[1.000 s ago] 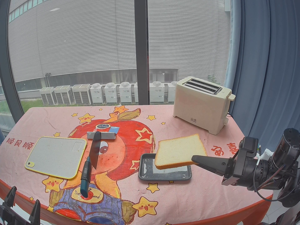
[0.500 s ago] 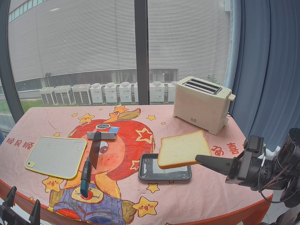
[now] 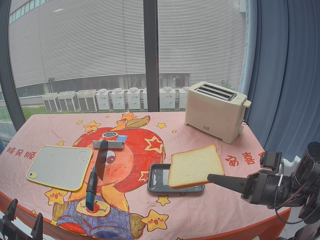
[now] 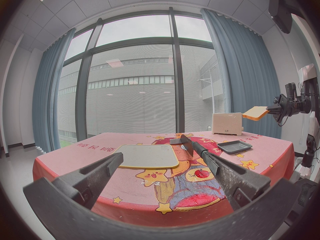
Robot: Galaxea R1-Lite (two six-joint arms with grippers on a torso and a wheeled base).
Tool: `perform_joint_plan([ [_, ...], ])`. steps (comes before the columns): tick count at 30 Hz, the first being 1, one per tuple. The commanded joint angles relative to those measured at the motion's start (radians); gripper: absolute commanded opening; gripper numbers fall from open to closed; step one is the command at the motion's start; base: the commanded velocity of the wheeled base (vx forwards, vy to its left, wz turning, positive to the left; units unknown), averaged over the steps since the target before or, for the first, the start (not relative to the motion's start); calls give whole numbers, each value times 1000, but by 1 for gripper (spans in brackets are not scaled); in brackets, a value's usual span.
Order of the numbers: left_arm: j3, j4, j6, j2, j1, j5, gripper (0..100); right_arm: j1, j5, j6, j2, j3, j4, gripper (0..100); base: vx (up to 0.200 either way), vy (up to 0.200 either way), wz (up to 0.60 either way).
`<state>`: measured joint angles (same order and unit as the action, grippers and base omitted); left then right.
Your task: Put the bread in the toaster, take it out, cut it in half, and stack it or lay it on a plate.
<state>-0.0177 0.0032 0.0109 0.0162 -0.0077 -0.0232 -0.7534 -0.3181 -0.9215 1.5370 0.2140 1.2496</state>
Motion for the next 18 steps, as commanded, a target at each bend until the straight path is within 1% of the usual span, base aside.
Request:
perform_joint_plan([
  [1,18,0,0,-16,0,0,100,-14,1,15,-5,-7,-1,0,0,0,0],
  [2,18,0,0,-16,0,0,100,-14,1,29,-6,-7,-2,0,0,0,0],
  [3,18,0,0,-16,0,0,100,-14,1,29,-6,-7,-2,0,0,0,0],
  [5,18,0,0,-16,0,0,100,-14,1,79,-5,-19,-2,0,0,0,0],
  [8,18,0,0,-16,0,0,100,-14,2,113,2,-30,-1,0,0,0,0],
  [18,18,0,0,-16,0,0,100,-15,-1,112,8,-30,8,0,0,0,0],
])
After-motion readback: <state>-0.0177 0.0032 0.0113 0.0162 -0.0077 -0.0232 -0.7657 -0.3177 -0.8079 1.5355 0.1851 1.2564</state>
